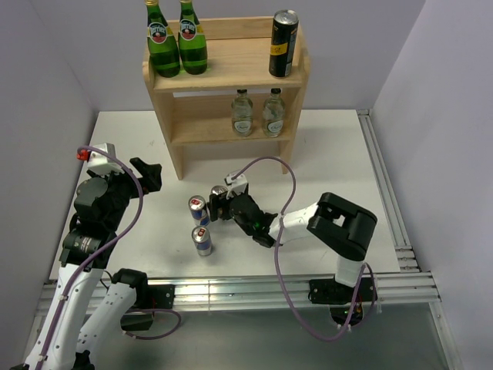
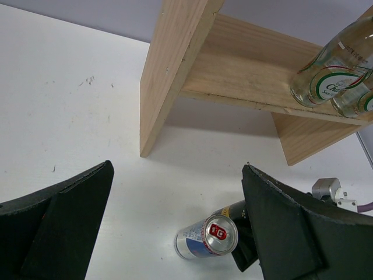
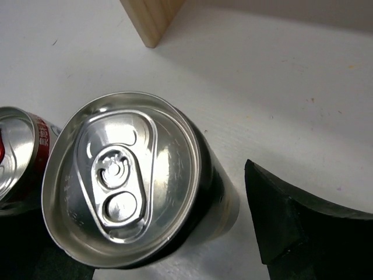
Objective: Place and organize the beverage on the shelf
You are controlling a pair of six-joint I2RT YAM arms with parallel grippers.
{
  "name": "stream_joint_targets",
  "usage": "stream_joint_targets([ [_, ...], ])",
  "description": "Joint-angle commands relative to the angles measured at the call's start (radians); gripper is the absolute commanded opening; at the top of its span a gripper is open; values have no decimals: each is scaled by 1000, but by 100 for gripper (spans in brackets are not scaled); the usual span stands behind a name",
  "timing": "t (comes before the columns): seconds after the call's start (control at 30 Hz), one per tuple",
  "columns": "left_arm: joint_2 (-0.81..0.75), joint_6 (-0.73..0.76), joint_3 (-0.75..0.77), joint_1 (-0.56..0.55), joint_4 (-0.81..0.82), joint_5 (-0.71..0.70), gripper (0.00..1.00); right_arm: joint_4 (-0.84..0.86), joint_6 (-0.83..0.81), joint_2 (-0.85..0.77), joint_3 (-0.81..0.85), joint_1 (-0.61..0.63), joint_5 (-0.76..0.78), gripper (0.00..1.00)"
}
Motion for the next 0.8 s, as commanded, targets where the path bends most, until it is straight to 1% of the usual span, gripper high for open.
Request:
stream_joint_targets([
  [0.0,1,13,-2,6,33,16,99,102,-19,21,41,-7,49,85],
  [0.03,0,13,-2,6,33,16,99,106,-24,25,41,-9,51,72],
  [0.1,0,13,-2,6,33,16,99,106,-29,23,38,-7,54,51],
  [0.13,1,13,-2,6,35,16,99,102,-35,17,41,-9,48,28],
  [0.17,1,13,0,6,33,14,99,71,-36,12,45,-9,51,14],
  [0.23,0,13,0,6,33,14,99,25,-38,-24,56,-5,61,0],
  [0.3,-2,13,0,6,33,14,99,-39,-55,-69,56,-1,89,0],
  [0.37,-4,13,0,6,33,13,99,-125,-78,-165,64,17,107,0],
  [0.4,-5,13,0,6,33,13,99,-169,-98,-239,78,22,133,0],
  [0.47,-7,13,0,9,33,16,99,-323,-116,-305,154,37,149,0],
  [0.5,-7,13,0,10,33,17,99,-389,-122,-357,235,39,176,0],
  [0.53,-7,13,0,12,33,17,99,-480,-130,-382,274,41,181,0],
  [0.57,-8,13,0,12,33,17,99,-521,-141,-403,314,41,184,0],
  [0.6,-10,13,0,13,33,17,99,-565,-165,-428,413,41,202,0],
  [0.63,-10,13,0,13,33,17,99,-648,-179,-431,467,41,215,0],
  [0.67,-13,13,0,13,32,14,99,-691,-191,-431,527,41,227,0],
  [0.7,-14,13,0,13,32,13,99,-729,-219,-417,646,41,244,0],
  [0.73,-16,13,0,13,32,11,99,-778,-239,-408,702,39,273,0],
  [0.77,-17,13,0,13,32,10,99,-788,-263,-400,751,39,284,0],
])
